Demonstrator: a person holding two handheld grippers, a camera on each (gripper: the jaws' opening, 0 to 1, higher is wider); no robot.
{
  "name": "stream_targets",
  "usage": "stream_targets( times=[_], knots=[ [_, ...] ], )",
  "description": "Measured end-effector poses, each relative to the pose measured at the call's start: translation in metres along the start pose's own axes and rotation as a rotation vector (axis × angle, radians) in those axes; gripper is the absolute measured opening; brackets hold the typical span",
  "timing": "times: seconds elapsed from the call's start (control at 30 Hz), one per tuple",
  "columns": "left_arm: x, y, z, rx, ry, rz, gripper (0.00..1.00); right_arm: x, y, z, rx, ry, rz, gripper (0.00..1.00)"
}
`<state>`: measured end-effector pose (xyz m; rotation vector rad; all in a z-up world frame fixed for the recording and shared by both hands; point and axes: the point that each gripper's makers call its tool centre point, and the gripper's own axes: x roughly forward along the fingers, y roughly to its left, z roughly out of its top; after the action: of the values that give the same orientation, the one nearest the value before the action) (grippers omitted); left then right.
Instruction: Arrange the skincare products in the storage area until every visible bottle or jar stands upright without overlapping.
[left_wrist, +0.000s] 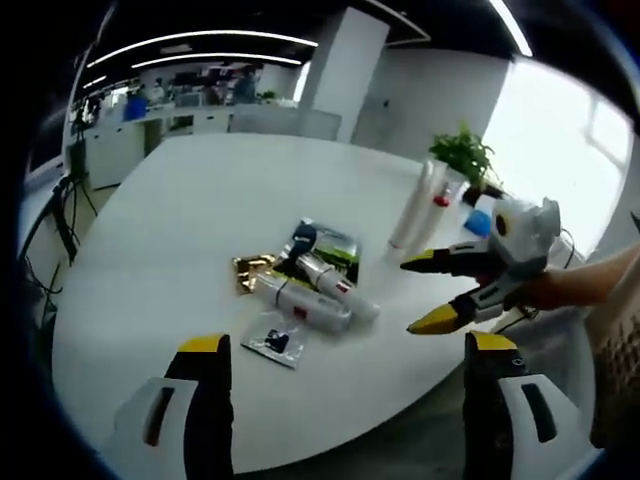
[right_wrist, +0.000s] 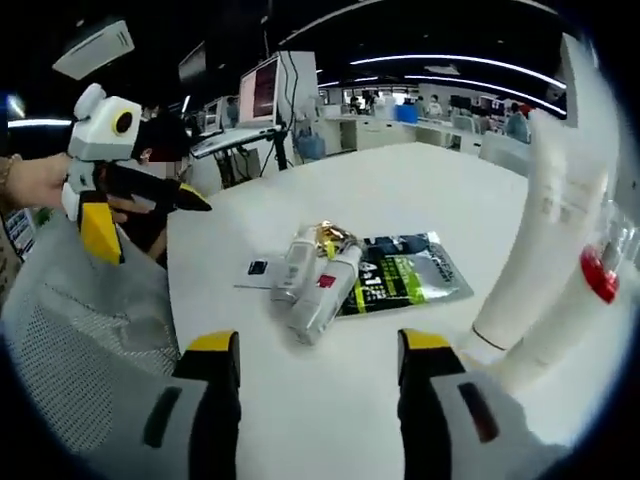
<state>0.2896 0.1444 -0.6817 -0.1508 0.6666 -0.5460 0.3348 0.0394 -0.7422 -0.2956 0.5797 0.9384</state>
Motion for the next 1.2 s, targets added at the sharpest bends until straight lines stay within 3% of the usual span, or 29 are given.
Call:
stream_targets(
  times=[0.27,0.47,0.97,1.2],
  knots=[
    [0.0,0.004,0.0,-0.017,-0.008,-0.001,0.94,0.026,0.006,0.004,-0.031,0.011,-0.01,0.56],
    [0.002,0.003,-0.002,-0.024,-0.004,-0.012,0.93,0.041,0.006,0.001,-0.071,0.04,-0.017,0.44],
    [0.006,0.005,-0.004,-0.046,-0.001,-0.022,0.92,0.035,-0.01,-0.003,-0.089,0.059,-0.05,0.28],
    [0.008,0.004,-0.005,-0.05,0.0,-0.025,0.92,0.048,-0.009,-0.004,-0.115,0.087,-0.046,0.25]
  ],
)
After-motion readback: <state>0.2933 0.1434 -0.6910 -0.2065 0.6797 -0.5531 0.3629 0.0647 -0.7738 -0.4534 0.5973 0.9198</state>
